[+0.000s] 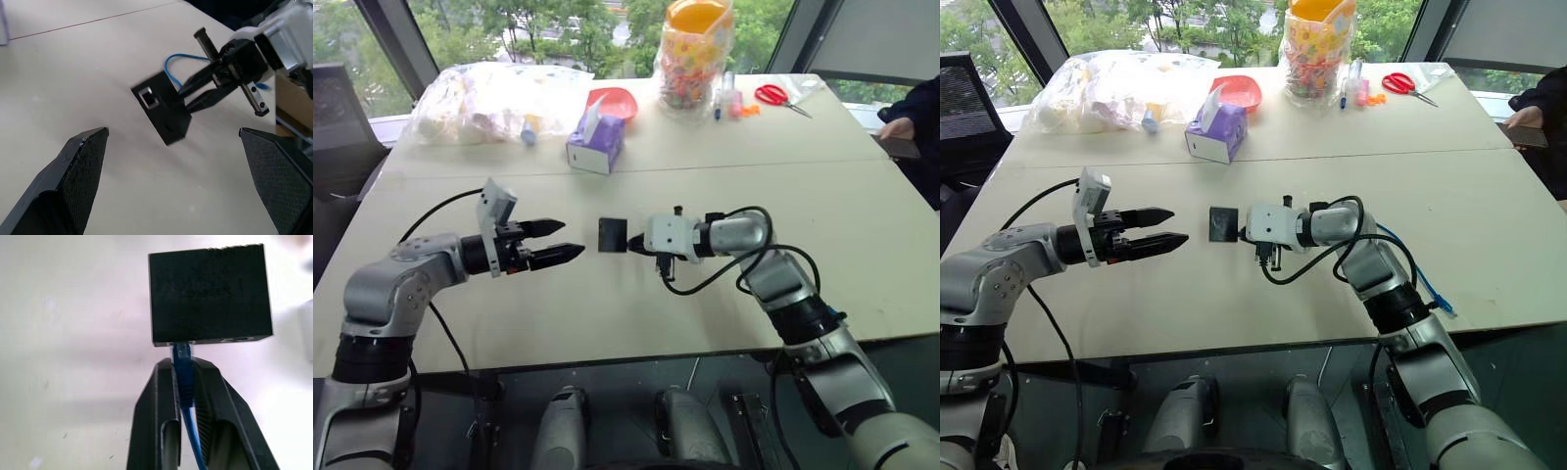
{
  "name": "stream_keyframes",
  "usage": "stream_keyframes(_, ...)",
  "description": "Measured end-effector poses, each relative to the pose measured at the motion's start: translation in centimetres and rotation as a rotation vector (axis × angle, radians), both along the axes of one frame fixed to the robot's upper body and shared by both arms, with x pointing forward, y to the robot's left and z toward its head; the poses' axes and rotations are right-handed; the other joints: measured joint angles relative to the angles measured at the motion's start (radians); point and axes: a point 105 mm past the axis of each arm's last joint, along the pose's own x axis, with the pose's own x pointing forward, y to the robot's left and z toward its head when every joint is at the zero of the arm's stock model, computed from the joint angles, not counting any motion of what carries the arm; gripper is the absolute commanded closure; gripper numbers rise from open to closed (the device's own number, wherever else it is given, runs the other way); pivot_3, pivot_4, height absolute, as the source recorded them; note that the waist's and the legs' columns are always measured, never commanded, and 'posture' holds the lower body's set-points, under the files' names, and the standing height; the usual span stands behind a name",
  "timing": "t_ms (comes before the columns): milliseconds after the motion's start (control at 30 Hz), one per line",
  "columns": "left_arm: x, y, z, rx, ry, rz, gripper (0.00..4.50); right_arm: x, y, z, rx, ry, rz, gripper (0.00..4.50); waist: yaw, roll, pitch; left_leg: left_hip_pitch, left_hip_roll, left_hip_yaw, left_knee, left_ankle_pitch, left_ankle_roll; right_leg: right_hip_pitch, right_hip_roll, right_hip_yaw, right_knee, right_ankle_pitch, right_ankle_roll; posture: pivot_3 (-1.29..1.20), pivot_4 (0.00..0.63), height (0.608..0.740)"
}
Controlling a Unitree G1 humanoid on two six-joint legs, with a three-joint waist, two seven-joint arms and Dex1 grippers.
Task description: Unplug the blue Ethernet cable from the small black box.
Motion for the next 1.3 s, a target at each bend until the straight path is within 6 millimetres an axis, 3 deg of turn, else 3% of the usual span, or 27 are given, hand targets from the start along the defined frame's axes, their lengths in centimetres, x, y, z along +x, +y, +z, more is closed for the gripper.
stream_keyframes(233,1.1,-2.0,0.7,-0.058,0.024,-0.105,0.00,-2.1,0.7,1.7,-0.003,-0.249,-0.020,4.46,0.006,0.000,0.000,-0.003,0.000,0.000,0.007,0.000,0.000,0.002,-0.001,0.000,-0.002,-0.001,-0.001,0.00,0.150,0.735)
stream_keyframes(533,1.5,-2.6,1.0,-0.089,0.031,-0.129,0.00,-2.6,0.9,1.0,-0.134,-0.360,0.039,4.46,0.006,-0.001,0.000,-0.003,0.000,0.000,0.006,0.000,0.000,0.002,-0.001,0.000,-0.002,-0.001,-0.001,0.00,0.150,0.735)
stream_keyframes(633,1.6,-2.6,0.8,-0.096,0.039,-0.128,0.78,-2.7,1.2,1.2,-0.150,-0.390,0.062,4.50,0.006,-0.001,0.000,-0.003,0.000,0.000,0.006,0.000,0.000,0.002,-0.001,0.000,-0.002,-0.001,-0.001,0.00,0.150,0.735)
stream_keyframes(900,1.4,-3.6,0.3,-0.109,0.052,-0.154,3.99,-2.8,1.3,1.2,-0.178,-0.417,0.087,4.50,0.007,-0.001,0.000,-0.003,0.000,0.000,0.007,0.000,0.000,0.002,-0.001,0.000,-0.002,-0.001,-0.001,0.00,0.150,0.735)
stream_keyframes(1067,1.3,-3.7,0.0,-0.091,0.056,-0.162,4.01,-2.9,1.2,1.0,-0.185,-0.380,0.098,4.50,0.006,-0.001,0.000,-0.003,0.000,0.000,0.006,0.000,0.000,0.002,-0.001,0.000,-0.002,-0.001,-0.001,0.00,0.150,0.735)
stream_keyframes(1167,1.1,-3.7,-0.3,-0.072,0.063,-0.179,4.01,-3.0,0.9,0.8,-0.142,-0.233,0.100,3.19,0.006,-0.001,0.000,-0.003,0.000,0.000,0.006,0.000,0.000,0.002,-0.001,0.000,-0.002,-0.001,-0.001,0.00,0.150,0.735)
stream_keyframes(1300,0.5,-2.7,-0.2,-0.039,0.057,-0.219,4.01,-3.6,-0.6,1.7,-0.037,0.106,0.102,1.15,0.007,-0.001,0.001,-0.003,0.000,0.000,0.006,0.000,0.000,0.002,-0.001,0.000,-0.002,-0.001,-0.001,0.00,0.150,0.735)
